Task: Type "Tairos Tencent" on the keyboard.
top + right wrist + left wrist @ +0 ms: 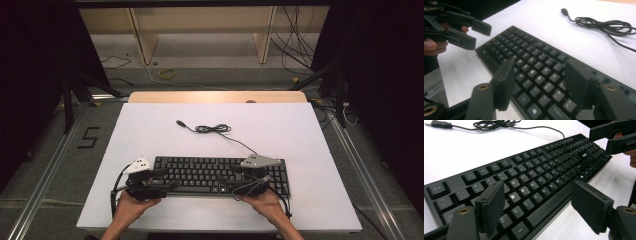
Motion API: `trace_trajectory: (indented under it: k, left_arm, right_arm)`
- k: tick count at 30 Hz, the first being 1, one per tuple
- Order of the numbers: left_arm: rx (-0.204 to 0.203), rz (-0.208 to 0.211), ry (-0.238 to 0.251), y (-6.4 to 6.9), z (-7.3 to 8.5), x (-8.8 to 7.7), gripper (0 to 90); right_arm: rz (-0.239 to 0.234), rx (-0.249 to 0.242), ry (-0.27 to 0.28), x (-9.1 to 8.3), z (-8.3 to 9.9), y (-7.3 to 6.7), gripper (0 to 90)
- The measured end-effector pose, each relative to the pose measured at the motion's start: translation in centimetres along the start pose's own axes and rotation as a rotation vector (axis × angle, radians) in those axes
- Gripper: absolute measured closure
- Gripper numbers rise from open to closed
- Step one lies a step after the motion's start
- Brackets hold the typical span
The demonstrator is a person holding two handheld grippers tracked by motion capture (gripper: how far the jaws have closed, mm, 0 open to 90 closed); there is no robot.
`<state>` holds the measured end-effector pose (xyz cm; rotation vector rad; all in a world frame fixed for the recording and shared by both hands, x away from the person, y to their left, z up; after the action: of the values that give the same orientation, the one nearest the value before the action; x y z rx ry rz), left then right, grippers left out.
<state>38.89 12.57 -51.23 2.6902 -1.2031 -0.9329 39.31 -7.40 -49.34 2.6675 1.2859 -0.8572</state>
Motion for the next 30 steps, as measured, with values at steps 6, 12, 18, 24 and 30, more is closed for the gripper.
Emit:
trace_trajectory:
  k: [6,12,18,24,30]
  left_arm:
    - [-0.021,-0.038,-0.039,-0.9,0.5,0.0,33.6]
    - [-0.037,-0.083,-0.064,-1.8,0.8,-0.2,47.4]
    - [-0.059,-0.125,-0.096,-2.9,1.2,-0.5,64.9]
    - [-0.047,-0.148,-0.135,-3.3,1.6,-0.6,80.1]
    - [-0.029,-0.175,-0.155,-3.7,1.8,-0.7,89.2]
  right_arm:
    - [-0.004,-0.005,-0.038,1.9,-0.5,-0.4,53.1]
    - [-0.003,-0.013,-0.089,3.9,-0.8,-0.9,65.9]
    - [-0.012,-0.010,-0.126,5.9,-1.0,-1.4,78.2]
    - [-0.024,-0.006,-0.154,8.0,-1.1,-1.9,88.4]
    - [-0.035,-0.014,-0.183,9.4,-1.1,-2.5,90.0]
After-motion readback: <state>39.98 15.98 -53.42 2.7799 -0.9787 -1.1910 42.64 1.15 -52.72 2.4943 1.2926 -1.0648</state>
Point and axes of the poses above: each handheld gripper's, and its own axes: x roughly forward along the jaws, z roughly out of its underside, y roughly to its right, the point moved 10 cm from there along x, roughly forward along the jaws
